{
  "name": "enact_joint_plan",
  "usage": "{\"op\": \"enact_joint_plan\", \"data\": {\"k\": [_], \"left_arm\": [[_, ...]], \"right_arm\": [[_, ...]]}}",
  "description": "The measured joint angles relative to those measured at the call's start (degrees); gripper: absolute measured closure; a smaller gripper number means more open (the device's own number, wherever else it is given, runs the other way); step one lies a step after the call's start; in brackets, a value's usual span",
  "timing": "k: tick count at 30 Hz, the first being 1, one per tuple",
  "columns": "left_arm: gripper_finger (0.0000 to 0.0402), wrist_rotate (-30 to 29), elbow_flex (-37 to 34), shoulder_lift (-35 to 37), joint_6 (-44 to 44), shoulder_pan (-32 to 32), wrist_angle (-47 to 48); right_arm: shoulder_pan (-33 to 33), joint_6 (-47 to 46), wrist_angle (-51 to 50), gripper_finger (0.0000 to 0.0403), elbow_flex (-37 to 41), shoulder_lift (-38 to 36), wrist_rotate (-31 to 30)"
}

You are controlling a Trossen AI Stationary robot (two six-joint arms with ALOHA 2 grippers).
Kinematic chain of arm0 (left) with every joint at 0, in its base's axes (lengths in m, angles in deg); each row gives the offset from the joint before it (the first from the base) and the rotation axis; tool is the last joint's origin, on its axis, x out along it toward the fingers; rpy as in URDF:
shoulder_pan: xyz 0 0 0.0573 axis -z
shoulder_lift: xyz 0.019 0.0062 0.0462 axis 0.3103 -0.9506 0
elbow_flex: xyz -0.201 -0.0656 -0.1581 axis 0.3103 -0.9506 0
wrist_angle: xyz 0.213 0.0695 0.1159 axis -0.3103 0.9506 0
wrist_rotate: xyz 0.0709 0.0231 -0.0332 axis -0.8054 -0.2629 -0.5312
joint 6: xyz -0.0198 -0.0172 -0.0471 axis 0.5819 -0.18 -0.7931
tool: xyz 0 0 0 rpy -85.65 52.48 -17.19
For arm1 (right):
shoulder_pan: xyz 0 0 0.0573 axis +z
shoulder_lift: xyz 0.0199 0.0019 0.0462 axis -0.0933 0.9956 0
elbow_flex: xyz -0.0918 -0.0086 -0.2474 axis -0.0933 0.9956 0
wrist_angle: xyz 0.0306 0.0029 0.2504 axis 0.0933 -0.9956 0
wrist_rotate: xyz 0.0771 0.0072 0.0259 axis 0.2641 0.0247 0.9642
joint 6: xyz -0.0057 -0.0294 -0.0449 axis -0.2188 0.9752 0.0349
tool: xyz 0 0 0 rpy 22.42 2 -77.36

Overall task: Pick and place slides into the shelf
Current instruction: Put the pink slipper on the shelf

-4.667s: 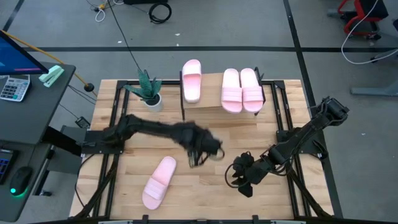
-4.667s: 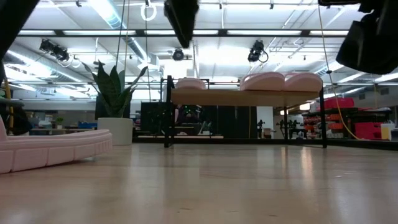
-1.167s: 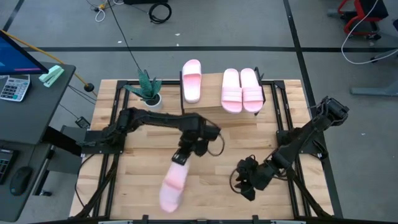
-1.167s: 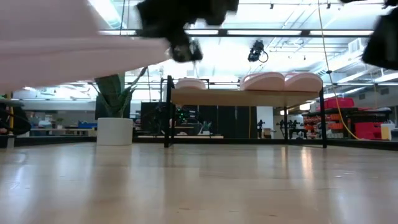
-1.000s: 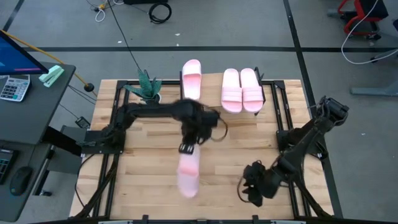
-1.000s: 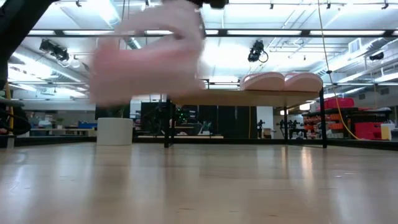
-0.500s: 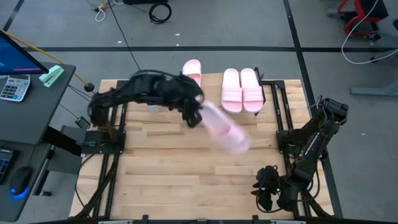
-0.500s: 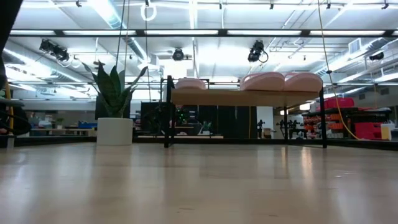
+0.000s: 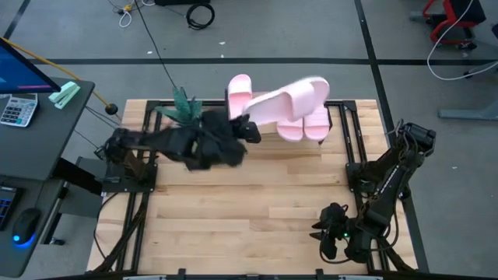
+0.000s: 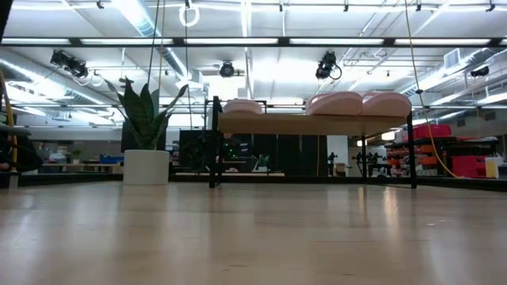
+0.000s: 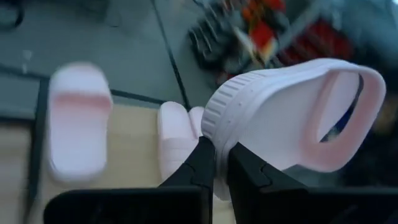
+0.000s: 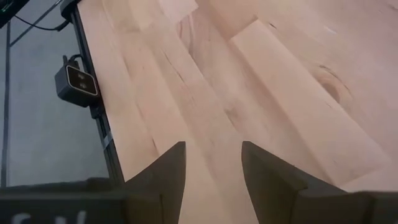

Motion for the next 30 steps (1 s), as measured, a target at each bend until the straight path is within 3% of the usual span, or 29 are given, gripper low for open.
{"op": "enact_joint_plan", "data": {"k": [5,9,12,15,19,22,30], "left_arm": [[0.0375,-9.9,-9.5,0.1,-32.4,3.8,-0.4],[0.0375,-11.1,-17.1,0.1,-55.1,5.1,-1.2],[0.0375,-12.3,-21.7,0.1,-56.2,5.3,-12.3],[0.0375,-17.5,-26.2,0.1,-53.6,5.2,-29.7],[0.0376,-25.9,-30.5,0.0,-40.4,4.3,-47.9],[0.0376,-25.5,-30.9,0.0,-34.1,2.9,-50.6],[0.0376,-20.7,-30.9,0.0,-32.4,-2.0,-50.5]], "right_arm": [[-0.1,0.1,0.0,0.0241,0.0,0.0,-0.9],[-0.1,0.1,0.0,0.0241,0.0,0.0,-1.6],[-0.1,0.4,0.0,0.0241,0.0,0.0,-2.4],[-0.1,1.3,0.0,0.0241,0.0,0.0,-3.3],[-0.9,1.5,0.2,0.0241,0.0,0.0,-3.8],[-1.9,2.2,0.6,0.0241,0.0,0.0,-3.8],[-5.3,7.5,2.2,0.0241,0.0,-0.1,-1.8]]}}
